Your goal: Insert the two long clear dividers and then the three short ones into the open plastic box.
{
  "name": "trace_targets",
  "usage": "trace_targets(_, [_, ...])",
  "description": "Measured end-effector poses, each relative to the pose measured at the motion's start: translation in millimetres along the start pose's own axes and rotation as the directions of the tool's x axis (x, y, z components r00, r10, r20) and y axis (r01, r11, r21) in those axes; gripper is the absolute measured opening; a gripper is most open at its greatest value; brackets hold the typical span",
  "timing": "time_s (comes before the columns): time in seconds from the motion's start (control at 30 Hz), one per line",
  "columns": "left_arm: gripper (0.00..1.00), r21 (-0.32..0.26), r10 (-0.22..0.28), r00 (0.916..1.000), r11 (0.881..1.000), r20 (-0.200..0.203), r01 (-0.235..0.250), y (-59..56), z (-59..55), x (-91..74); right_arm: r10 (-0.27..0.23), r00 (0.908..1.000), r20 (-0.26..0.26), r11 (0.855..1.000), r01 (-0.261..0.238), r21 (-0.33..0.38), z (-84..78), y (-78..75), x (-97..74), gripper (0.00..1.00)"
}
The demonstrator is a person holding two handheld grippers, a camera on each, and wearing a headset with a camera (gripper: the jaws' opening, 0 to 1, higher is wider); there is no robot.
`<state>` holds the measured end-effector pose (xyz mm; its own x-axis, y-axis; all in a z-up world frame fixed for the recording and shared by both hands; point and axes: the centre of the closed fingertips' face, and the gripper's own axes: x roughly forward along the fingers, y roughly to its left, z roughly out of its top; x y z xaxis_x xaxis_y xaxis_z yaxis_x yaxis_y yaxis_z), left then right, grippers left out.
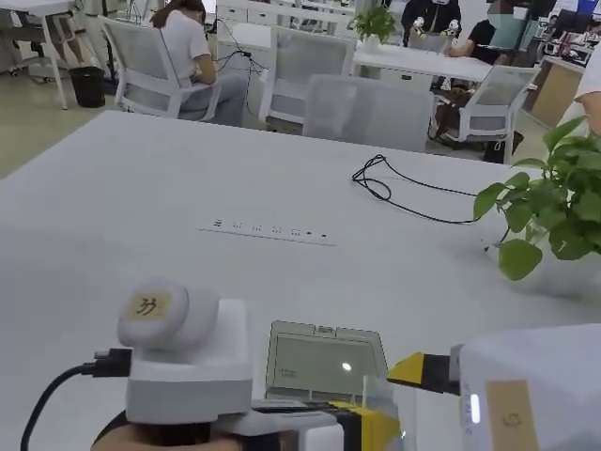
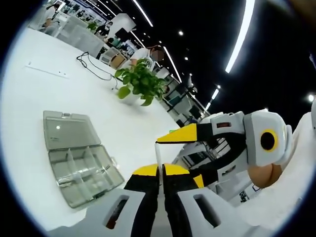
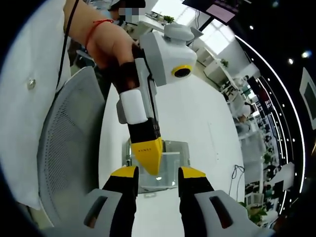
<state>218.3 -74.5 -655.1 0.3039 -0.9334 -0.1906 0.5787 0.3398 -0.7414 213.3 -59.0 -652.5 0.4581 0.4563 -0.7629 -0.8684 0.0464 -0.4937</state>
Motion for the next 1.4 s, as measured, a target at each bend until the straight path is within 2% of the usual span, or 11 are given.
trace_targets(0.33, [0.0, -0.011, 0.009, 0.9999, 1.0, 0.01, -0.009, 0.8, -1.9, 2.8, 0.002, 1.0, -0.007, 1.0, -0.002, -0.006, -1.7, 0.2, 0.6, 0.35])
trace_targets(0.6, [0.0, 0.143, 0.016, 0.9996, 0.99, -0.023, -0.012, 4.9, -6.3, -3.7, 0.076, 0.9916, 0.105, 0.989, -0.088, 0.121, 3.2, -2.3, -12.0, 0.35])
trace_targets(0.7, [0.0, 0.289, -0.009, 0.9985, 0.957, -0.053, 0.024, -0.8, -8.7, -5.4, 0.123, 0.981, 0.15, 0.976, -0.147, 0.163, -0.4, -10.6, -19.7, 0.33])
trace_targets(0.8, [0.0, 0.366, -0.047, 0.9949, 0.927, -0.09, 0.077, -9.2, -13.6, -6.4, 0.176, 0.9668, 0.186, 0.963, -0.208, 0.174, -2.3, -15.2, -26.8, 0.26])
trace_targets(0.87, [0.0, 0.408, -0.071, 0.9921, 0.906, -0.103, 0.108, -13.7, -15.0, -7.4, 0.223, 0.946, 0.235, 0.941, -0.272, 0.202, 2.1, -13.2, -31.8, 0.24])
trace_targets(1.0, [0.0, 0.489, -0.143, 0.9825, 0.853, -0.119, 0.184, -27.0, -17.0, -11.8, 0.347, 0.8749, 0.338, 0.868, -0.436, 0.237, 11.4, -3.7, -43.1, 0.19])
trace_targets(1.07, [0.0, 0.505, -0.153, 0.9801, 0.84, -0.126, 0.196, -29.8, -18.1, -14.2, 0.399, 0.8434, 0.36, 0.844, -0.491, 0.215, 14.5, 2.5, -45.9, 0.16])
trace_targets(1.17, [0.0, 0.52, -0.166, 0.9763, 0.827, -0.139, 0.215, -32.7, -19.6, -15.9, 0.426, 0.8201, 0.382, 0.822, -0.527, 0.215, 18.9, 5.9, -45.8, 0.14])
trace_targets(1.2, [0.0, 0.526, -0.175, 0.9742, 0.821, -0.142, 0.224, -34.7, -20.1, -16.7, 0.447, 0.8029, 0.394, 0.806, -0.553, 0.211, 20.9, 9.0, -45.9, 0.14])
trace_targets(1.27, [0.0, 0.532, -0.193, 0.9705, 0.812, -0.144, 0.241, -38.5, -20.3, -17.6, 0.454, 0.8025, 0.387, 0.803, -0.557, 0.212, 21.2, 9.9, -42.4, 0.14])
trace_targets(1.4, [0.0, 0.546, -0.206, 0.9673, 0.798, -0.148, 0.254, -42.4, -20.2, -18.7, 0.5, 0.7665, 0.404, 0.773, -0.605, 0.192, 27.4, 19.1, -44.5, 0.1])
